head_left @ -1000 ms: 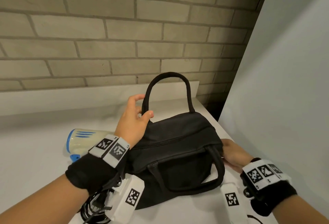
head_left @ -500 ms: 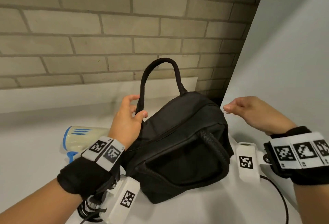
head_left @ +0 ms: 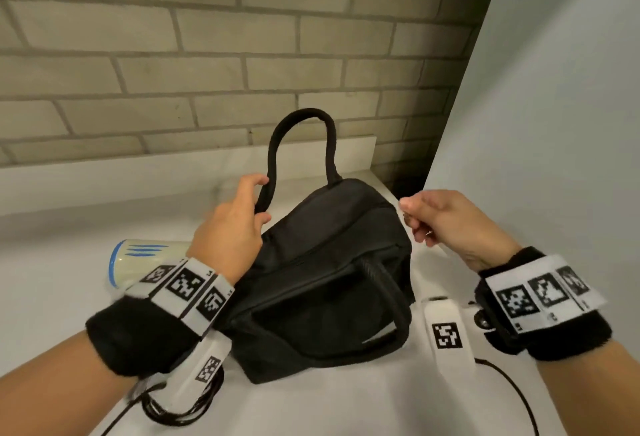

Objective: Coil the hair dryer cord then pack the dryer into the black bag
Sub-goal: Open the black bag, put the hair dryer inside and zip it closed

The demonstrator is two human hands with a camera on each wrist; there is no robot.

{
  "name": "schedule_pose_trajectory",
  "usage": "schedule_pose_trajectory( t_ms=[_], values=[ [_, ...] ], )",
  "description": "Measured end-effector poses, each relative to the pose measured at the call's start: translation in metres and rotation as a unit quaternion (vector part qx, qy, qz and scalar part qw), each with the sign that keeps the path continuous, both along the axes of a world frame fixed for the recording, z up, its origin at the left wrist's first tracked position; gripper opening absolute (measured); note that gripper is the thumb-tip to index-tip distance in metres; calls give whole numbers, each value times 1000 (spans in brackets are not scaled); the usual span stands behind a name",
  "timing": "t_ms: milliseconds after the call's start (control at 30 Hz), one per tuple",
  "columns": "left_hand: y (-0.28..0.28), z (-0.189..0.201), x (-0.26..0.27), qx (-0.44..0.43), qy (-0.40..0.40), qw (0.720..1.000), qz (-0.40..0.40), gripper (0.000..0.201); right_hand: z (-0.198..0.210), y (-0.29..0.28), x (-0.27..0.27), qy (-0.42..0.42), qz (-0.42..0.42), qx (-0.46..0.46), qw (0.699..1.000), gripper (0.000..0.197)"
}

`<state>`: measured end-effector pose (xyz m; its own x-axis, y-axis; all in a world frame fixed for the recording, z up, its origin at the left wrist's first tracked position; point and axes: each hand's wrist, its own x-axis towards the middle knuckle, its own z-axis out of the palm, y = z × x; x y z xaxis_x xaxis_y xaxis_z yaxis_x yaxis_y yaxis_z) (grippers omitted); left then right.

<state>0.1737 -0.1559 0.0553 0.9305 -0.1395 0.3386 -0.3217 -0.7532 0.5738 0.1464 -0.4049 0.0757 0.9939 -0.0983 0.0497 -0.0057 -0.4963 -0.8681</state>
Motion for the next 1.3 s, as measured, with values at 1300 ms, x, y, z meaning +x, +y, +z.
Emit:
schedule_pose_trajectory(
  t_ms=[1300],
  values=[
    [-89,50,26,35,19,953,-301,18,-2,25,-4,-163,-35,71,983,22]
  ],
)
